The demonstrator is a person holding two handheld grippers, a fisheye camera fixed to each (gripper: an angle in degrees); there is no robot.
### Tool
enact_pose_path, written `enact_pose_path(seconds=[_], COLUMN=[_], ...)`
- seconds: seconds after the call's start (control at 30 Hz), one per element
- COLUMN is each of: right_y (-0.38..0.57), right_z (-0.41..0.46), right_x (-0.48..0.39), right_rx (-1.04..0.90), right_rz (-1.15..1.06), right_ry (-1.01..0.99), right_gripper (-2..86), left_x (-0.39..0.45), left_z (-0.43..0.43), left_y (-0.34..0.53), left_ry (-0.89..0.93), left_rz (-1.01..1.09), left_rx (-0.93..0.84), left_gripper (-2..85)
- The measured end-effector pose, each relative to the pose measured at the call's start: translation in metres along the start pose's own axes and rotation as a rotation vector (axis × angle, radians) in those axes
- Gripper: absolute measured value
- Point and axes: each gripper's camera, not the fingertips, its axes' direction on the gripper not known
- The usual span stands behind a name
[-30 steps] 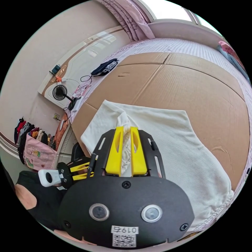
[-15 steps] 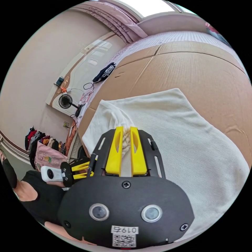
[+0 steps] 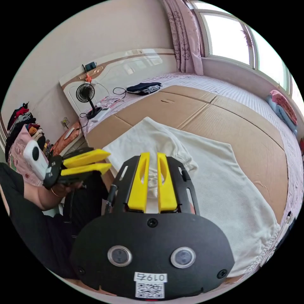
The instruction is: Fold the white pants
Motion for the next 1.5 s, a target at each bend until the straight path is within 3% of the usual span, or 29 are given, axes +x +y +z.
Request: enact_pose_path(seconds=[0.1, 0.23, 0.4, 0.57, 0.8, 0.97, 1.27, 1.5], right_y=[0.035, 0.072, 0.106, 0.161, 0.216, 0.243, 0.281, 0.306], right_z=[0.037, 0.067, 0.079, 0.132, 0.203, 0.265, 0.348, 0.391], right_x=[-0.006, -0.01, -0.046, -0.082, -0.146, -0.201, -0.214, -0.213], right_rx=[-0.048, -0.037, 0.044, 0.079, 0.087, 0.126, 0.064, 0.087], right_rz=[0.02, 0.046, 0.014, -0.014, -0.16, -0.28, -0.35, -0.374], right_ry=[0.075, 0.104, 0.211, 0.291, 0.287, 0.527, 0.674, 0.636], right_gripper=[2.5, -0.1, -0.6, -0.9, -1.0, -1.0, -1.0, -1.0], left_x=[-0.062, -0.1, -0.049, 0.006, 0.036, 0.042, 0.066, 0.079], left_z=[-0.026, -0.05, -0.042, -0.019, -0.006, -0.001, 0.007, 0.017], left_y=[0.023, 0.047, 0.061, 0.073, 0.079, 0.075, 0.082, 0.087], left_ry=[-0.025, -0.081, -0.259, -0.42, -0.444, -0.438, -0.475, -0.464], left_rz=[-0.182, -0.194, 0.258, 0.552, 0.663, 0.689, 0.916, 1.073], left_rx=[-0.011, -0.037, -0.195, -0.216, -0.217, -0.241, -0.275, -0.308], left_gripper=[4.9, 4.0, 6.5, 7.2, 7.6, 7.3, 6.7, 5.7])
